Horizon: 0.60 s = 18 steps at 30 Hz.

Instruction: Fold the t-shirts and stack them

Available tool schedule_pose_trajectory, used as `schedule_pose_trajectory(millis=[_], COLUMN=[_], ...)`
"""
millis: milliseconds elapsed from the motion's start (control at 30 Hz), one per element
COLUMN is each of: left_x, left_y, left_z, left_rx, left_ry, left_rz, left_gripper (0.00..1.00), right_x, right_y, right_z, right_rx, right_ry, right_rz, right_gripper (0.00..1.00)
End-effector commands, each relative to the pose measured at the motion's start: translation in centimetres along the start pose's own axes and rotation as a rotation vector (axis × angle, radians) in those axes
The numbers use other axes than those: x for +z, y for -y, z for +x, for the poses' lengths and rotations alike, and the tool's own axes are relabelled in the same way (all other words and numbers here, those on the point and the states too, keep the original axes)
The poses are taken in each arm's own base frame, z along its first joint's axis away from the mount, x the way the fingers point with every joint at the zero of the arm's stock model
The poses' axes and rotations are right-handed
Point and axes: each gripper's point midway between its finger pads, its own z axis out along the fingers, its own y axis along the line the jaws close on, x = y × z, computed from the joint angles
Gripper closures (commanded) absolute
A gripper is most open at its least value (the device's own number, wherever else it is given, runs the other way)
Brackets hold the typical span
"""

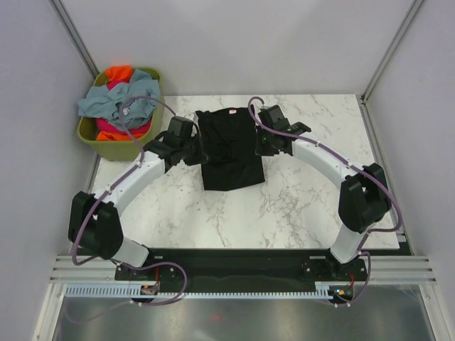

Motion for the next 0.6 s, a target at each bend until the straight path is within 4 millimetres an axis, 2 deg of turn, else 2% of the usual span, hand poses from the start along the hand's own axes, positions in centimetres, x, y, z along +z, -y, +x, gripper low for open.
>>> schedule_pose_trajectory(millis=[0, 67, 133, 167, 200, 267, 300, 367, 500, 567], left_x=[1.2, 1.8, 3.4, 3.6, 4.7, 5.4, 6.5, 7.0, 8.3, 8.9], left_y=[1.0, 0.6, -0.2, 0.1, -0.4, -0.6, -1.1, -1.2, -1.9, -2.1], left_z=[-3.0, -4.5, -4.8, -5.5, -5.3, -6.3, -6.0, -6.9, -7.8, -8.7], left_rx=[0.076, 0.072, 0.054, 0.056, 0.051, 0.049, 0.044, 0.043, 0.039, 0.046], left_ry=[0.010, 0.025, -0.003, 0.003, -0.017, -0.011, -0.030, -0.024, -0.023, -0.013], left_rz=[0.070, 0.065, 0.052, 0.060, 0.048, 0.043, 0.031, 0.028, 0.015, 0.010], left_gripper=[0.98, 0.98, 0.98, 0.98, 0.98, 0.98, 0.98, 0.98, 0.98, 0.98], right_x=[0.4, 1.5, 3.0, 3.2, 4.2, 4.9, 5.8, 6.3, 8.0, 8.1], right_y=[-0.4, -0.3, 0.6, 0.6, 0.5, 0.6, 0.8, 0.8, 1.1, 0.9], right_z=[-2.7, -3.8, -4.0, -4.7, -4.3, -5.2, -4.9, -5.9, -6.5, -7.4], right_rx=[-0.031, -0.026, -0.014, -0.012, -0.010, -0.009, -0.008, -0.009, -0.002, 0.005], right_ry=[0.027, 0.025, 0.006, 0.017, -0.012, -0.011, -0.027, -0.019, -0.036, -0.028], right_rz=[-0.019, -0.022, -0.004, -0.005, -0.023, -0.030, -0.030, -0.039, -0.053, -0.080], right_gripper=[1.00, 1.00, 1.00, 1.00, 1.00, 1.00, 1.00, 1.00, 0.99, 0.99])
